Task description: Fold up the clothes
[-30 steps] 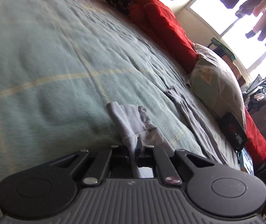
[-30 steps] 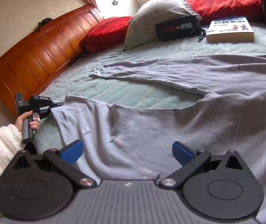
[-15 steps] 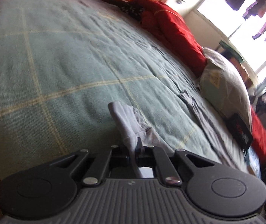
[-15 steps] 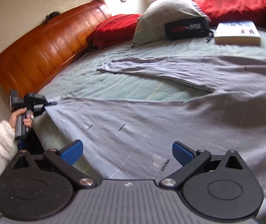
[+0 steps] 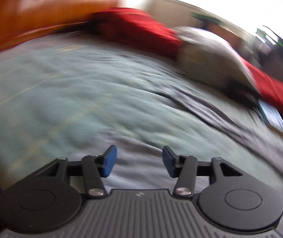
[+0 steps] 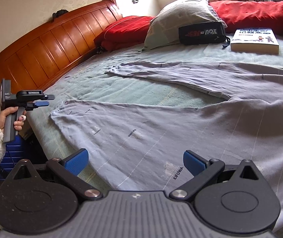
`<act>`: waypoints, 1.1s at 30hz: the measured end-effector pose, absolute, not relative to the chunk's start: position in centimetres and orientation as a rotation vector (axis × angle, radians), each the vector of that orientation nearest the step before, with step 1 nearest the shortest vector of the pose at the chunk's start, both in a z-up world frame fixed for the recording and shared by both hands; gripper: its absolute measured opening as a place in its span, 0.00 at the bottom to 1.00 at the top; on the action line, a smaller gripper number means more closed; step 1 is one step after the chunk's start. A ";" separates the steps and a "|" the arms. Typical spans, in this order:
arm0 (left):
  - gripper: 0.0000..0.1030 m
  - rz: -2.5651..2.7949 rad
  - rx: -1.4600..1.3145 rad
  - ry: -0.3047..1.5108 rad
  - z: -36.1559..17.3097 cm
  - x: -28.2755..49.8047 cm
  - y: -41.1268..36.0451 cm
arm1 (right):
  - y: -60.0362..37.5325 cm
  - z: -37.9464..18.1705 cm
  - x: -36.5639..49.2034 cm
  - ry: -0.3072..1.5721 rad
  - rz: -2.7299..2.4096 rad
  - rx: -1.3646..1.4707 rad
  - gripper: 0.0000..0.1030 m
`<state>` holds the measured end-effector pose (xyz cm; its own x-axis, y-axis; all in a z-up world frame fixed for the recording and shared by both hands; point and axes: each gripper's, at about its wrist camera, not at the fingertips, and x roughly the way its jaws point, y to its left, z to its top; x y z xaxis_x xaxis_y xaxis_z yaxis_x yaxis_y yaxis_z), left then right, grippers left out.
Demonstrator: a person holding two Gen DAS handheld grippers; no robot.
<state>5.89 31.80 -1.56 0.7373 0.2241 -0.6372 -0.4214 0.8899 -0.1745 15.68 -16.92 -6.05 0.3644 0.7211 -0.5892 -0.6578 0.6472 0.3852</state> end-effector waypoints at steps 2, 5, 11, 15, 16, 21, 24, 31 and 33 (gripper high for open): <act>0.55 0.289 -0.221 0.672 -2.3 7.4 28.8 | -17.1 -6.1 15.3 0.797 0.875 0.070 1.00; 0.55 0.227 -0.175 0.731 -4.2 8.8 26.5 | -18.5 -6.2 14.9 0.793 0.841 0.076 1.00; 0.57 0.382 -0.185 0.788 -6.4 7.4 28.3 | -24.3 -6.6 14.5 0.801 0.707 0.179 1.00; 0.54 0.396 -0.160 0.783 -4.4 7.3 26.9 | -29.5 -6.7 13.6 0.782 0.616 0.318 1.00; 0.56 0.359 -0.142 0.771 -3.7 7.5 25.6 | -30.9 -6.8 13.1 0.772 0.595 0.356 1.00; 0.63 0.122 -0.067 0.737 -1.4 9.0 16.9 | -37.7 -8.4 11.2 0.741 0.448 0.553 1.00; 0.67 -0.026 0.005 0.725 -0.8 9.4 10.7 | -40.6 -10.0 11.8 0.733 0.400 0.708 1.00; 0.70 -0.220 0.143 0.677 -1.3 8.1 -0.4 | -43.4 -13.6 14.9 0.681 0.308 0.997 1.00; 0.71 -0.253 0.137 0.680 -1.8 7.8 -2.0 | -43.4 -13.8 15.9 0.661 0.298 1.008 1.00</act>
